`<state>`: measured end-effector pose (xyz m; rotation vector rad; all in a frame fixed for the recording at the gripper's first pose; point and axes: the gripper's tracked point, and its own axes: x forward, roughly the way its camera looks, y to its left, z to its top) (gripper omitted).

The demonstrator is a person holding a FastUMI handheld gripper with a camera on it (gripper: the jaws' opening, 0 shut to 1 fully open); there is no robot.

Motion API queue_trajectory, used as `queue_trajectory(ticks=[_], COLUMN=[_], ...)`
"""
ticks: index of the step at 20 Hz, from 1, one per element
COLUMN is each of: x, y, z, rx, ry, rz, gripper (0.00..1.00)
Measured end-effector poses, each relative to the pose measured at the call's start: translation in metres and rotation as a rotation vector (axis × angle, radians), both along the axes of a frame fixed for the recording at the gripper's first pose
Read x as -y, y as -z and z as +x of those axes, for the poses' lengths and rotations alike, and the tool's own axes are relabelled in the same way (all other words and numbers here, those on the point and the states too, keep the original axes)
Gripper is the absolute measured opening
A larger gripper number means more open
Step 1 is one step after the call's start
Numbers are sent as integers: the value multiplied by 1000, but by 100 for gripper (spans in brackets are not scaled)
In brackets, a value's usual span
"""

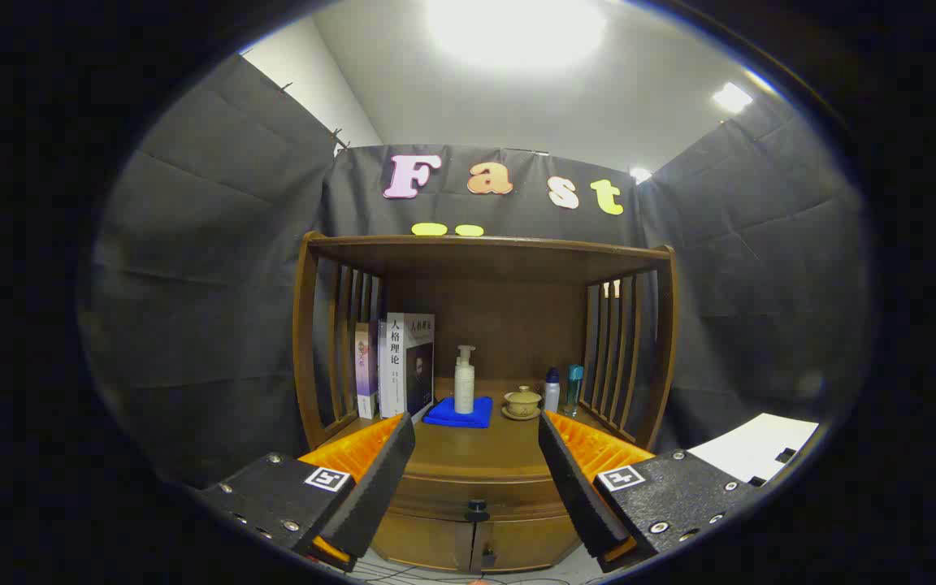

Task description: Pull open the drawer, take out the items inside it, and place them on the countertop above the cabinet.

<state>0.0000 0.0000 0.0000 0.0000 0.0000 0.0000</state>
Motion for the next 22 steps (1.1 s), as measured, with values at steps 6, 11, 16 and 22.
queue_trajectory(ticks=[6,11,16,22], x=[1,6,7,10], y=[1,2,-1,-12], z=[0,3,-1,-1], rx=[0,-1,6,45], ry=[-7,4,4,11], rz=[20,13,11,-12], gripper=[95,95,95,95])
